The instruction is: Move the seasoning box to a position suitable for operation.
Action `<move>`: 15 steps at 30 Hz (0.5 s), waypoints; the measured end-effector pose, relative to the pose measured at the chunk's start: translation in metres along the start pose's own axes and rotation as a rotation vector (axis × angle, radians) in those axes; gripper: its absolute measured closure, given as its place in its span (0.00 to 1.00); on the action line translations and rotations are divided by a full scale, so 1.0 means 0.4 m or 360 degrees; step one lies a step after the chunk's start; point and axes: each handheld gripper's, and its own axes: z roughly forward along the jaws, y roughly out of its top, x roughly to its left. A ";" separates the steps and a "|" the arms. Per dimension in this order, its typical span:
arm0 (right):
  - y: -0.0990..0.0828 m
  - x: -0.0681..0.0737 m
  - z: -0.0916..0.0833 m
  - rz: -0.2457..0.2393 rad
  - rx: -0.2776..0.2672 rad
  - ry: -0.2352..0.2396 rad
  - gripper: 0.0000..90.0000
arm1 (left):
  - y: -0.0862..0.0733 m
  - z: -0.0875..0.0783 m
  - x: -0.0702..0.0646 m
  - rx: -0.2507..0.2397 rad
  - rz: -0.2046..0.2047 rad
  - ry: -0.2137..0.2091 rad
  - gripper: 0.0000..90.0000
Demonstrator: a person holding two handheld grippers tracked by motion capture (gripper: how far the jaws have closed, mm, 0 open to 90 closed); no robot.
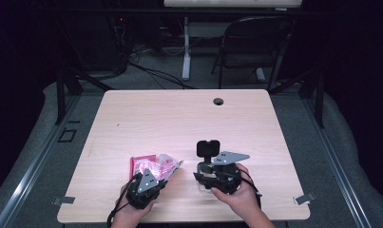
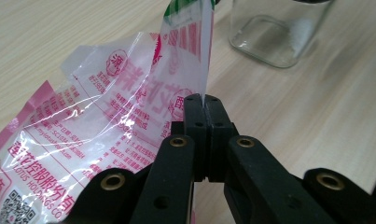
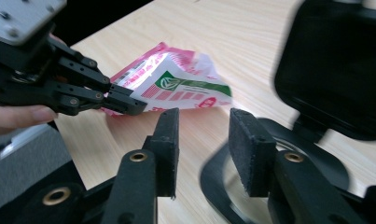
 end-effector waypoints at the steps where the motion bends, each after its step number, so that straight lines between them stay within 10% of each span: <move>1: 0.000 0.000 0.000 0.0000 0.0000 0.0000 0.69 | 0.000 -0.005 -0.002 -0.0001 0.0013 -0.0010 1.00; 15: 0.064 0.011 0.142 -0.0086 0.0144 0.0109 0.61 | -0.022 -0.108 0.027 -0.0167 -0.0069 -0.0028 1.00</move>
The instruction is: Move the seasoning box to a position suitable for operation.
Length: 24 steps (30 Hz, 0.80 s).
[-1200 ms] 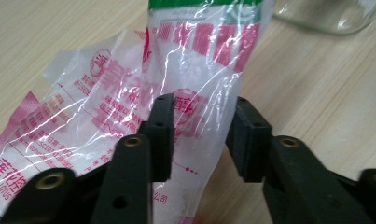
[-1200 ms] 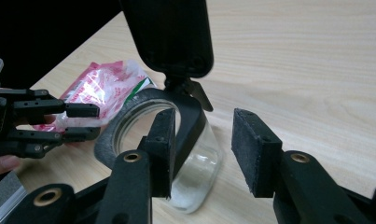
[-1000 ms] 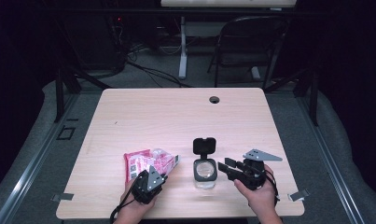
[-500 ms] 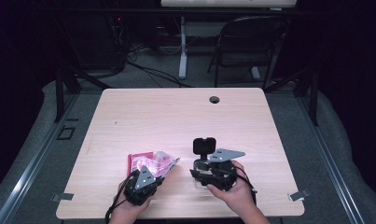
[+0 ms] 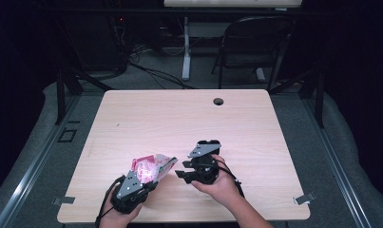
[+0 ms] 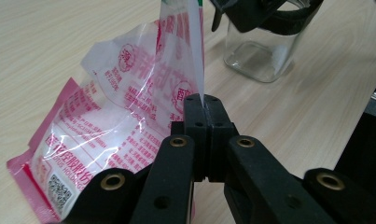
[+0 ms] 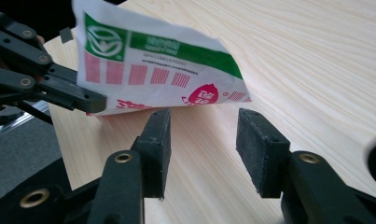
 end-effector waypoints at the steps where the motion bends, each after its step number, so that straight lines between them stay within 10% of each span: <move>1: 0.000 0.000 0.000 0.0000 0.0000 0.0000 0.61 | 0.000 0.000 0.000 0.0000 0.0000 0.0000 1.00; 24: 0.056 -0.029 0.087 -0.0096 0.0093 0.0128 0.52 | -0.009 -0.025 0.015 -0.0012 -0.0011 0.0014 1.00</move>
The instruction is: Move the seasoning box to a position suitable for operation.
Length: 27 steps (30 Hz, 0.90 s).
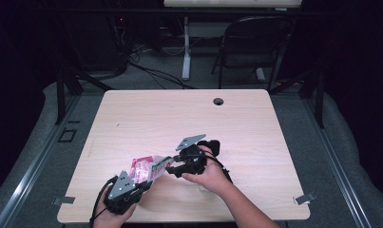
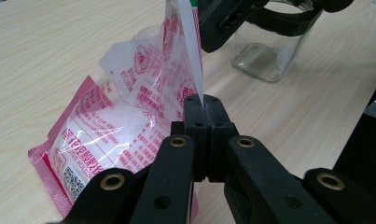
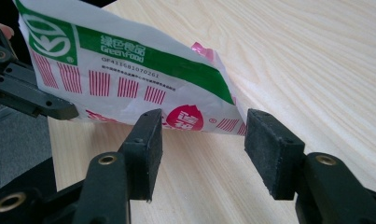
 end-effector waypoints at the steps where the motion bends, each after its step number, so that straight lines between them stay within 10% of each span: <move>1: 0.000 0.000 0.000 0.0000 0.0000 0.0000 0.52 | 0.000 0.000 0.000 0.0000 0.0000 0.0000 1.00; 18: 0.000 0.011 -0.009 0.0021 0.0106 0.0105 0.97 | -0.006 -0.008 0.018 -0.0003 -0.0036 0.0023 1.00; 27: 0.001 0.020 -0.037 0.0073 0.0039 0.0113 1.00 | 0.003 -0.016 0.023 -0.0032 -0.0032 0.0036 1.00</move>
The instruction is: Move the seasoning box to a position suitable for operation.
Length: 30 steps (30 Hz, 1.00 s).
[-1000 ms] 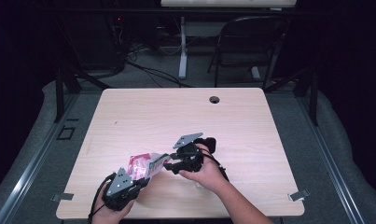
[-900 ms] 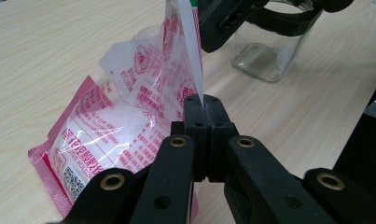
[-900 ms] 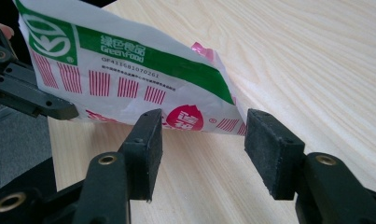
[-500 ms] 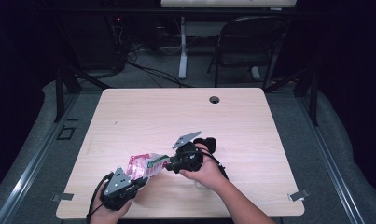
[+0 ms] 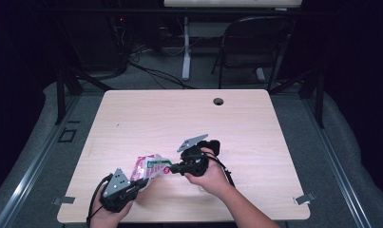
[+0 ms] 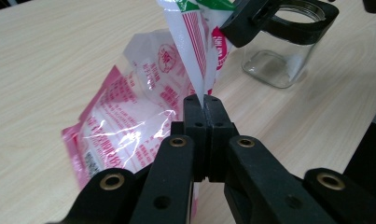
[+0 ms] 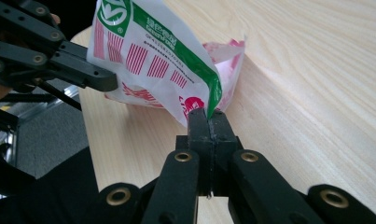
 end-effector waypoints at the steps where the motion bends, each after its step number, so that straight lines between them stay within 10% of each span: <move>1: 0.000 0.000 0.000 0.0000 0.0000 0.0000 1.00 | 0.004 -0.002 0.002 -0.0003 0.0006 0.0003 1.00; 20: 0.043 0.057 -0.140 -0.0050 -0.0218 -0.0098 1.00 | 0.064 -0.014 0.011 -0.0125 -0.0013 -0.0040 0.98; 30: 0.045 0.057 -0.132 -0.0056 -0.0214 -0.0098 1.00 | 0.019 0.019 0.048 -0.0041 -0.0187 -0.0171 0.64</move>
